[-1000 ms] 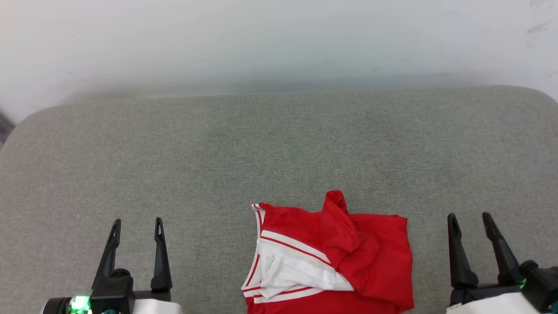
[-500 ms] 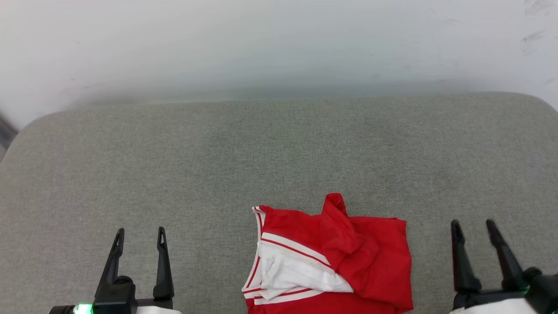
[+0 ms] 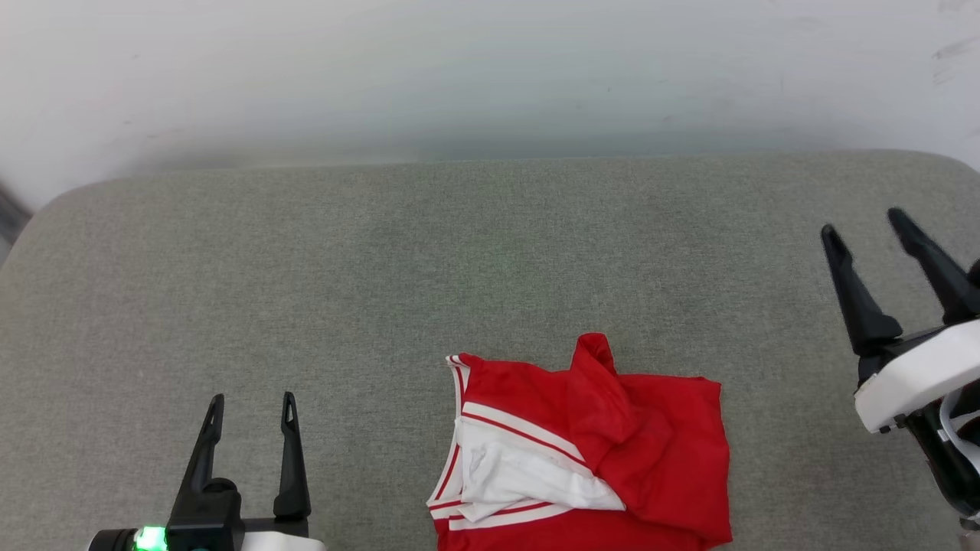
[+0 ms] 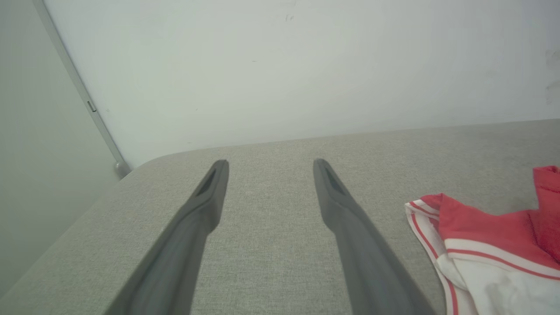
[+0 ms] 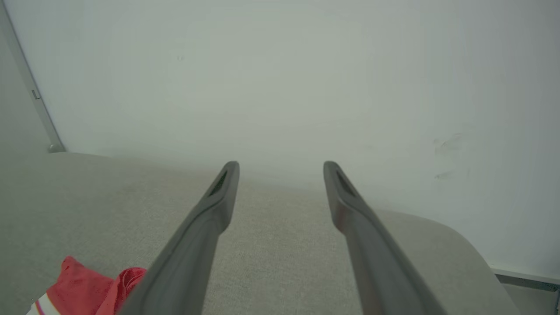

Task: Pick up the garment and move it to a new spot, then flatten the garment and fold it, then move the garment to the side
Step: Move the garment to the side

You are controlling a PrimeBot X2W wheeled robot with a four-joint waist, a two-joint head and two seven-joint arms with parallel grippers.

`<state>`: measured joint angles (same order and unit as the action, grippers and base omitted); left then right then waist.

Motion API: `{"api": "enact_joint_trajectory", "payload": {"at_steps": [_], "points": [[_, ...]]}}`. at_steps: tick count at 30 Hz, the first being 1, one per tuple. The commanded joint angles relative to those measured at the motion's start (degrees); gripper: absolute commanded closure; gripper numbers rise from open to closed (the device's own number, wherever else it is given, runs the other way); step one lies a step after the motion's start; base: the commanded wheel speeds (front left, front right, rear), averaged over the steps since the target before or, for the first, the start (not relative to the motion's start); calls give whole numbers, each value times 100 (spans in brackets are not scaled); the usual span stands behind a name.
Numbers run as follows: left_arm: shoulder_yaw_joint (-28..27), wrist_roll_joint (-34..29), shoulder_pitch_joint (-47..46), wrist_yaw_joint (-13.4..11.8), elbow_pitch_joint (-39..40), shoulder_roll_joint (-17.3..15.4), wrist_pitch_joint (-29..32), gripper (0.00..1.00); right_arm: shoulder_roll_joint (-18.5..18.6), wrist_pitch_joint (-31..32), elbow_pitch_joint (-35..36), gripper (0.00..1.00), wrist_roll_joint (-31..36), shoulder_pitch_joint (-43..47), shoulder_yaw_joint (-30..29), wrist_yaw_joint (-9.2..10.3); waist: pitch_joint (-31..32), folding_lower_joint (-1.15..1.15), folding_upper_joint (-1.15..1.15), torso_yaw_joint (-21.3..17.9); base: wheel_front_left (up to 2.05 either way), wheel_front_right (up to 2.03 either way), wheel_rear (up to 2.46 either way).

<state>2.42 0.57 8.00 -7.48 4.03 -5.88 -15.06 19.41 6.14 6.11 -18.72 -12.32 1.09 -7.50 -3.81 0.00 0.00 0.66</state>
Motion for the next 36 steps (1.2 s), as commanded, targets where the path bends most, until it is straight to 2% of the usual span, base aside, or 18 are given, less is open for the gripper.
{"api": "enact_joint_trajectory", "payload": {"at_steps": [1, 5, 9, 12, 15, 20, 28, 36], "points": [[-19, -18, -40, 26, -5, 12, -14, 0, 158, 448, -16, 0, -290, -116, 131, 2, -11, 0, 0, 11, 0, 0, 0], [-34, -18, -82, 28, 12, 22, -14, 0, 543, 2131, -97, 0, -1377, -280, 329, 2, -64, 0, 0, 32, 0, 0, 0], [-58, -2, -146, 44, 31, 33, -14, 0, 671, 3555, -352, 0, -2425, -200, 228, 2, -165, 0, 0, 66, 0, 0, 0], [-60, -6, -212, 72, 41, 38, -14, 0, 619, 4376, -592, 0, -3058, -51, 102, 1, -277, 0, 0, 106, 0, 0, 0], [-49, -18, -315, 106, 56, 43, -14, 0, 577, 4915, -748, 0, -3326, 74, 5, 1, -419, 0, 0, 170, 0, 0, 0], [-29, -30, -490, 147, 52, 52, -14, 0, 234, 5169, -1042, 0, -3522, 197, -148, 1, -674, 0, 0, 307, 0, 0, 0], [11, -42, -702, 192, 29, 68, -14, 0, -108, 5054, -1478, 0, -3576, 47, -34, 1, -1016, 0, 0, 491, 0, 0, 0], [49, -44, -874, 218, 10, 80, -14, 0, -152, 5016, -1927, 0, -3489, 176, 699, 7, -1234, 0, 0, 667, 0, 0, 0]]}}
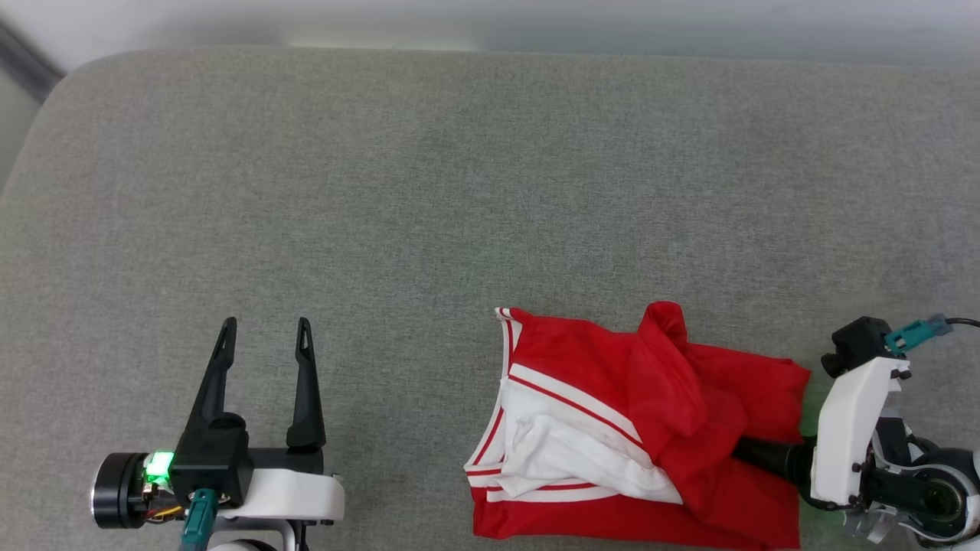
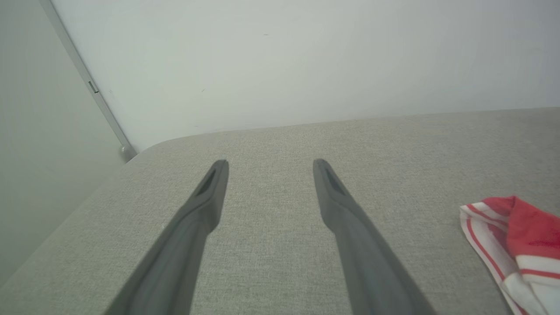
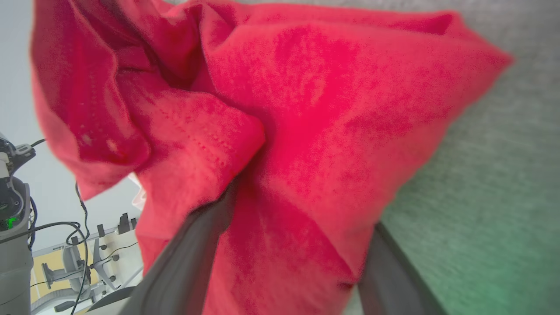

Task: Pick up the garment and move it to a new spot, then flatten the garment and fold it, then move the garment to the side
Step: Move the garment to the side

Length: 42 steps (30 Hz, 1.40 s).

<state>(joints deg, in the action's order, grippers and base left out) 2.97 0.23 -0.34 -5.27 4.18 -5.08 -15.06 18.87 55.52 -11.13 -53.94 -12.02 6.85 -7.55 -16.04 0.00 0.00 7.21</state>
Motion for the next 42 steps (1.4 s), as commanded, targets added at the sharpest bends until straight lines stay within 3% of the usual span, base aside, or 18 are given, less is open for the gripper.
{"api": "enact_joint_trajectory", "payload": {"at_steps": [1, 3, 4, 5, 6, 15, 22, 32, 42], "points": [[-2, -11, -52, -4, -13, 3, -14, 0, -64, 63, -225, 0, 94, 187, 249, 13, -19, 0, 0, 26, 0, 0, 0], [2, -9, -76, -13, -14, 9, -14, 0, 21, 24, -263, 0, 141, 260, 467, 14, -29, 0, 0, 46, 0, 0, 0], [-2, -5, -78, -22, -15, 15, -14, 0, 69, -71, -256, 14, 169, 259, 529, 14, -32, 0, 0, 52, 0, 0, 0], [-3, -2, -80, -29, -18, 20, -14, 0, 114, -168, -255, 90, 199, 244, 587, 14, -31, 0, 0, 55, 0, 0, 0], [-4, 0, -78, -25, -20, 24, -14, 0, 167, -211, -260, 100, 198, 229, 676, 14, -26, 0, 0, 55, 0, 0, 0], [-10, 24, 96, -64, -48, 57, -14, 0, 661, -829, 250, 100, -60, -305, 1019, 9, 274, 0, 0, -35, 0, 0, 0], [-18, 35, 263, -82, -17, 92, -13, 0, 1362, -1007, 1049, 100, 127, -749, 1548, 8, 588, 0, 0, -315, 0, 0, 0], [-230, 38, 297, -66, 145, 62, -13, 0, 2328, -947, 1992, 100, 511, -1519, 2047, 8, 348, 0, 0, -1361, 0, 0, 0], [-527, -16, 62, -33, 404, -193, -13, 0, 2740, -1281, 1875, 100, 976, -1963, 1942, 9, -389, 0, 0, -2378, 0, 0, 0]]}}
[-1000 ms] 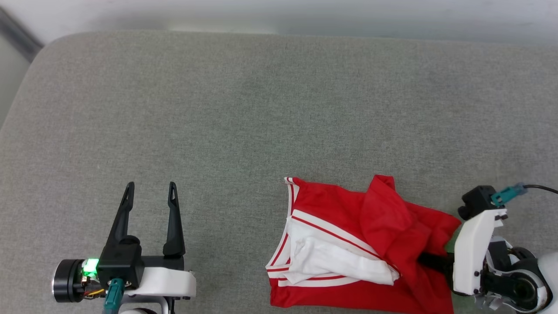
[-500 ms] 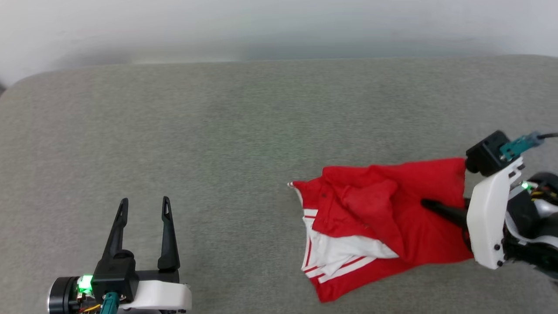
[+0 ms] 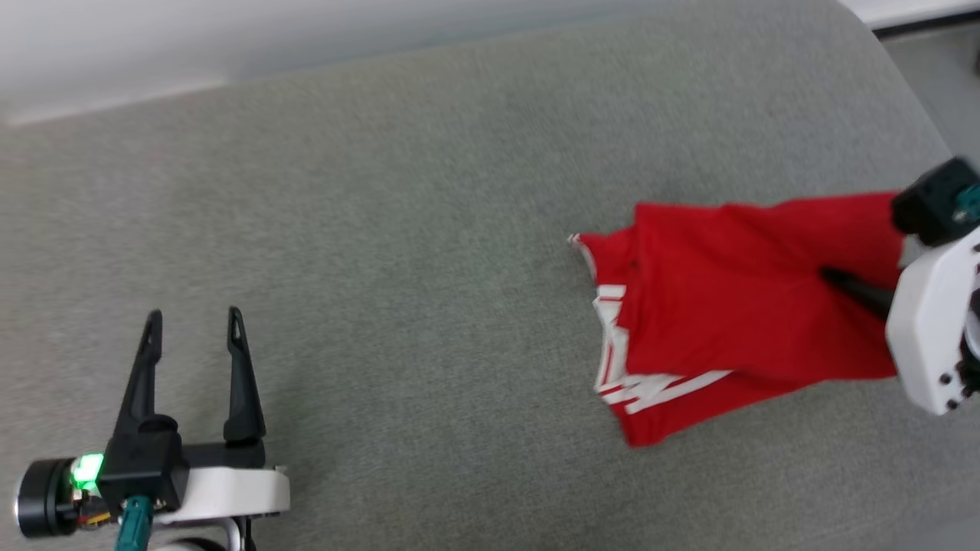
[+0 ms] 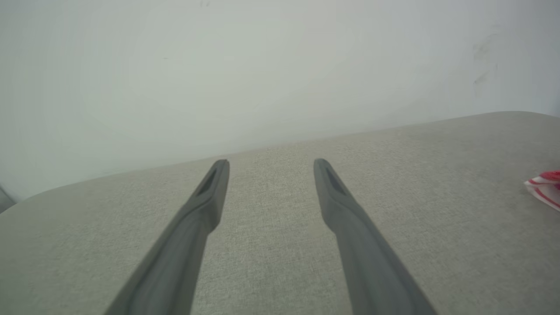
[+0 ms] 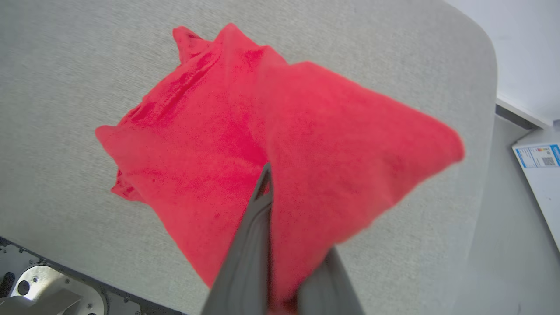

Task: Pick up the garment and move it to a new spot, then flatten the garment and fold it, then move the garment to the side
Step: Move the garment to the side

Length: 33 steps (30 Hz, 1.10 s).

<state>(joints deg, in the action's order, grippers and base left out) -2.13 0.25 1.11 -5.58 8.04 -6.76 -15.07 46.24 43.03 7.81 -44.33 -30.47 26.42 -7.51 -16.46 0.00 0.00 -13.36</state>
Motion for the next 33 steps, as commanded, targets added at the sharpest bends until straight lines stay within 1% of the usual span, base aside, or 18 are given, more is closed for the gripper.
{"api": "enact_joint_trajectory", "payload": {"at_steps": [1, 5, 9, 15, 18, 24, 27, 30, 31, 32, 33], "points": [[-8, -32, -124, 24, 34, -58, -12, 0, 55, -86, -132, 100, 100, -154, -12, 3, -424, 0, 0, -362, 0, 0, 0], [-6, -53, -329, 80, 159, -181, -12, 0, 317, -348, -677, 100, 537, -394, -77, 4, -816, 0, 0, -417, 0, 0, 0], [5, -72, -534, 119, 250, -314, -12, 0, 389, -624, -1392, 100, 881, -618, -261, 4, -1170, 0, 0, -378, 0, 0, 0], [-50, -49, -733, 115, 366, -445, -12, 0, 502, -1002, -2253, 100, 1459, -1057, -501, 5, -1595, 0, 0, -304, 0, 0, 0], [-32, -35, -778, 128, 414, -471, -12, 0, 401, -1153, -2681, 100, 1647, -1256, -714, 5, -1721, 0, 0, -257, 0, 0, 0], [7, -17, -845, 109, 486, -449, -12, 0, 463, -1372, -3336, 100, 2153, -1491, -1021, 6, -1851, 0, 0, -139, 0, 0, 0], [26, -10, -851, 104, 491, -428, -12, 0, 249, -1524, -3575, 100, 2128, -1533, -1205, 5, -1853, 0, 0, -85, 0, 0, 0], [21, 8, -852, 84, 480, -405, -12, 0, 193, -1618, -3688, 100, 2219, -1535, -1291, 5, -1818, 0, 0, -57, 0, 0, 0], [25, 14, -849, 81, 470, -388, -12, 0, 164, -1642, -3752, 53, 2282, -1535, -1334, 6, -1787, 0, 0, -43, 0, 0, 0], [36, 20, -841, 84, 456, -370, -12, 0, 116, -1646, -3829, 0, 2341, -1515, -1374, 6, -1738, 0, 0, -26, 0, 0, 0], [44, 23, -823, 83, 445, -351, -12, 0, 80, -1663, -3864, 0, 2401, -1504, -1386, 5, -1683, 0, 0, -13, 0, 0, 0]]}}
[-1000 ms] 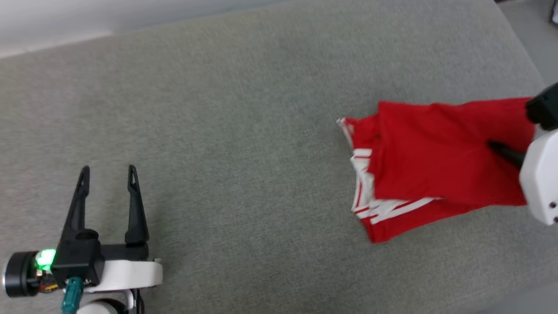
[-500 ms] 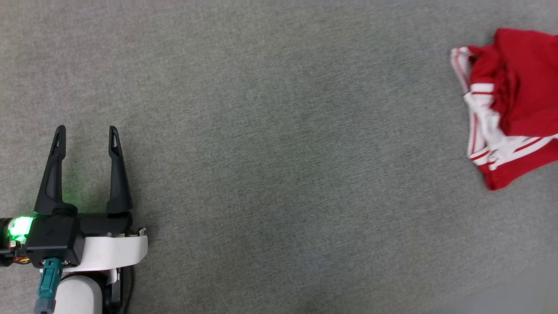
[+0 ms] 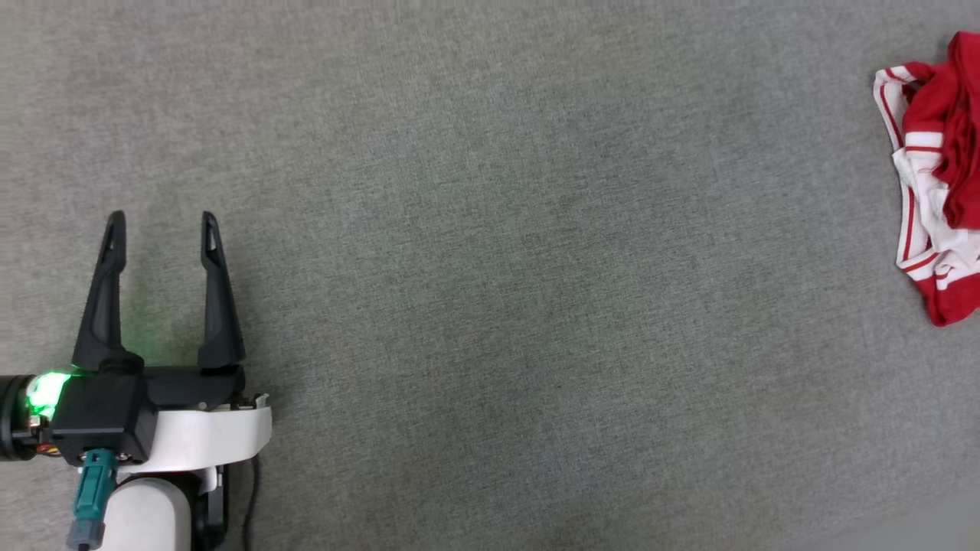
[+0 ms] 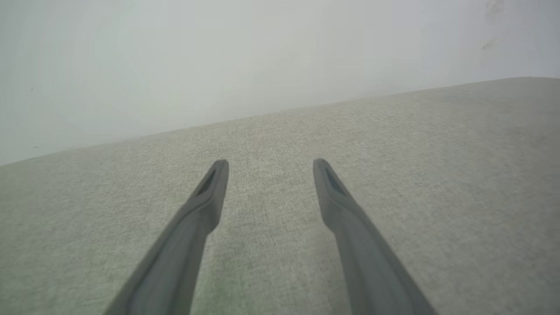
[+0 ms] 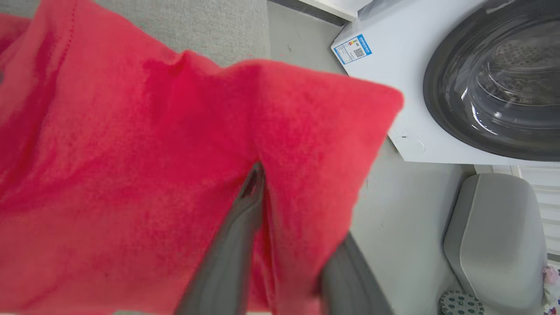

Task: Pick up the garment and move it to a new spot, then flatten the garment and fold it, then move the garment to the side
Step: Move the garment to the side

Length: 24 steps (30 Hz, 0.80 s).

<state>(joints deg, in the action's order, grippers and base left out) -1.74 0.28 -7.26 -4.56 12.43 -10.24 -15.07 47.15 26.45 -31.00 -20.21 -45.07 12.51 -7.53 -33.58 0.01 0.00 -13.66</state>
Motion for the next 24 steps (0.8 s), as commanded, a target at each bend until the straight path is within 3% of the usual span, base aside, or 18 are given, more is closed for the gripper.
{"api": "enact_joint_trajectory", "payload": {"at_steps": [1, 5, 10, 13, 18, 24], "points": [[12, 20, 37, -22, -10, 17, -12, 0, -2, -64, -6, 0, 94, -68, -47, 8, 94, -1, 0, 33, 0, 0, 0], [47, 27, 128, -41, -74, 119, -12, 0, 2, -570, -7, 0, 572, -166, -308, 7, 453, -1, 0, 112, 0, 0, 0], [95, 28, 371, -67, -149, 266, -12, 0, -351, -1697, 174, 0, 1159, -105, -840, 7, 970, -1, 0, 259, 0, 0, 0], [106, 38, 568, -79, -194, 321, -12, 0, -689, -2465, 361, 0, 1475, -83, -1310, 8, 1270, -1, 0, 331, 0, 0, 0], [88, 59, 834, -64, -282, 396, -12, 0, -1336, -3582, 747, 0, 1839, 277, -1610, 7, 1660, -1, 0, 503, 0, 0, 0], [146, 13, 1002, -48, -369, 457, -12, 0, -2227, -4082, 1512, 0, 1751, 944, -1666, 6, 2039, -1, 0, 755, 0, 0, 0]]}}
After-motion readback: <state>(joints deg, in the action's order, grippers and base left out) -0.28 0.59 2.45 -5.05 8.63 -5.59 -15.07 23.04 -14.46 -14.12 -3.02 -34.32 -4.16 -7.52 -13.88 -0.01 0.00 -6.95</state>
